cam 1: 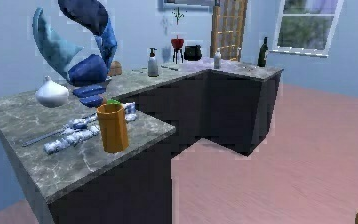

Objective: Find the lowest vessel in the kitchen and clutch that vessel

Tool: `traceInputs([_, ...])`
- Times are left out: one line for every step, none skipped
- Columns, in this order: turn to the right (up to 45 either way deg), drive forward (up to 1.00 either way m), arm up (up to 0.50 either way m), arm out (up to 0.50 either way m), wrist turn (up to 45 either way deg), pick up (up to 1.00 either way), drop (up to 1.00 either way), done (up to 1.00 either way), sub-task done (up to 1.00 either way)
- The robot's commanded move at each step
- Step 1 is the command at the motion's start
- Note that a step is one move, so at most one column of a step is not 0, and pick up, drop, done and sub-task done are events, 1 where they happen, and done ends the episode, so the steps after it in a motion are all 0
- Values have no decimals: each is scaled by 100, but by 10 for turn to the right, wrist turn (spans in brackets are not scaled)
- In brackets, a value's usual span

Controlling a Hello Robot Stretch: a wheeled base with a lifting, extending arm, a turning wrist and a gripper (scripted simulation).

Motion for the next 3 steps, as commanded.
traceInputs([0,0,0,0,0,100,0,0,0])
traceInputs([0,0,10,0,0,0,0,0,0])
traceInputs([0,0,0,0,0,0,0,100,0])
